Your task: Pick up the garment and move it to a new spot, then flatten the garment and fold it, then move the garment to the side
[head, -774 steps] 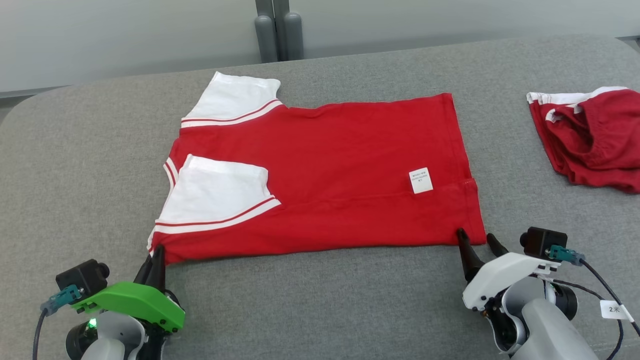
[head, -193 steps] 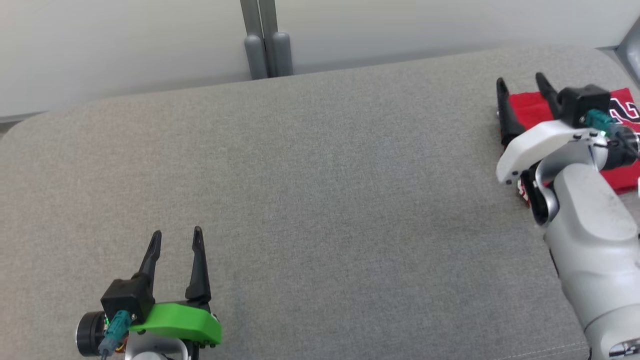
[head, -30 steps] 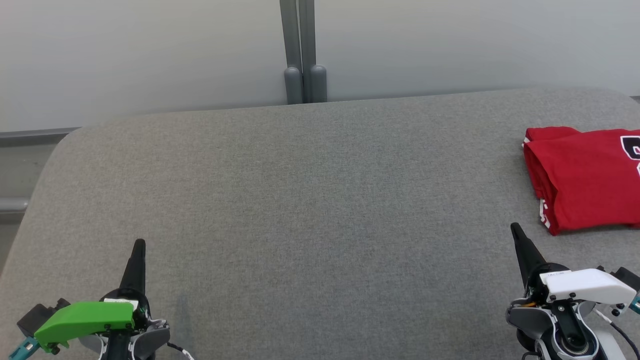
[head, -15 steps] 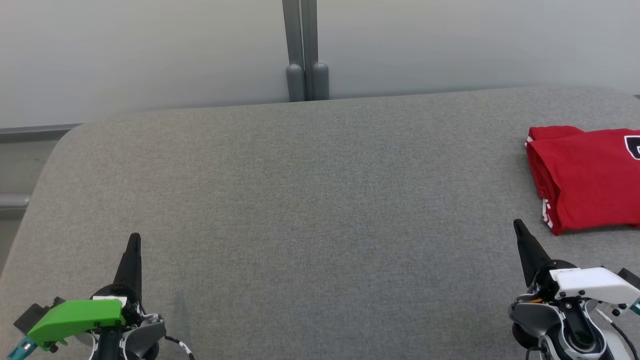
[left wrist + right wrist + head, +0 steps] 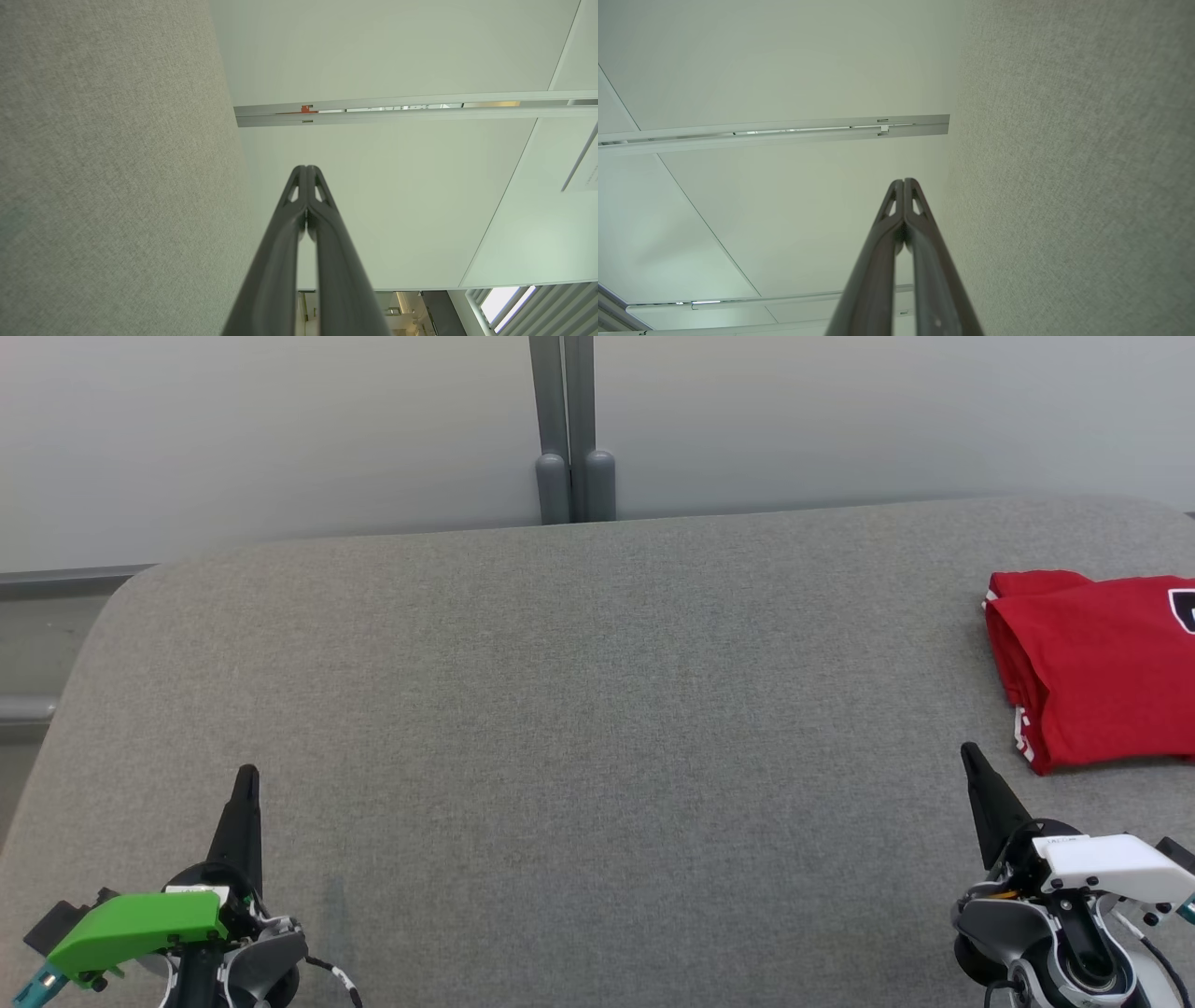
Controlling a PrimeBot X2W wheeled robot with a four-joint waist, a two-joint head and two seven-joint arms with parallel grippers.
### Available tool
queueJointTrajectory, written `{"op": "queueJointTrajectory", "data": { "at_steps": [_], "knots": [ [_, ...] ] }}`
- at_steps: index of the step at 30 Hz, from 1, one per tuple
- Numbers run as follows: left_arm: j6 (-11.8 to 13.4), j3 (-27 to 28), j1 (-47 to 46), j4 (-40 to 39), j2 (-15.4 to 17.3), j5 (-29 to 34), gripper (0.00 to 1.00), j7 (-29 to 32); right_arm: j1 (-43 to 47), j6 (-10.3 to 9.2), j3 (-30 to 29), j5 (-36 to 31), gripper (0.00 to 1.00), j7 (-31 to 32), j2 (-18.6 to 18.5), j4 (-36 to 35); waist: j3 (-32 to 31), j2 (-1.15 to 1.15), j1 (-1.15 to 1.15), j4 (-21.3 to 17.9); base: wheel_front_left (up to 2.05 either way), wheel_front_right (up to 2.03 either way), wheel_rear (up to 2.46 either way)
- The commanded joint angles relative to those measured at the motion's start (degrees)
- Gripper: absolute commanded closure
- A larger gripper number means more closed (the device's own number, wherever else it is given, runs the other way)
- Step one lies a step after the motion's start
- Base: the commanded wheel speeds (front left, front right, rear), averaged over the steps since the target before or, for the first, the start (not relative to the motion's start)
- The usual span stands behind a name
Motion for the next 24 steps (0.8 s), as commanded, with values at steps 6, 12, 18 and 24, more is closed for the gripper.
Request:
{"op": "queueJointTrajectory", "data": {
  "at_steps": [6, 12, 18, 24],
  "knots": [
    [-0.4, 0.2, -0.7, -0.1, 0.0, -0.1, 1.0, 0.2, -0.4, 0.04, -0.1, 0.3, 1.0, 0.1, -0.1, -0.3, 0.0, 0.0, 0.0, 0.0, 0.0, 0.0, 0.0],
    [-0.4, 0.2, -0.7, -0.1, 0.0, -0.1, 1.0, 0.2, -0.4, 0.04, -0.2, 0.3, 1.0, 0.1, -0.1, -0.3, 0.0, 0.0, 0.0, 0.0, 0.0, 0.0, 0.0],
    [-0.4, 0.1, -0.7, -0.2, 0.0, -0.1, 1.0, 0.2, -0.4, 0.04, -0.2, 0.2, 1.0, 0.2, -0.1, -0.3, 0.0, 0.0, 0.0, 0.0, 0.0, 0.0, 0.0],
    [-0.4, 0.1, -0.7, -0.2, 0.0, -0.1, 1.0, 0.2, -0.4, 0.04, -0.2, 0.2, 1.0, 0.2, -0.1, -0.3, 0.0, 0.0, 0.0, 0.0, 0.0, 0.0, 0.0]
  ]
}}
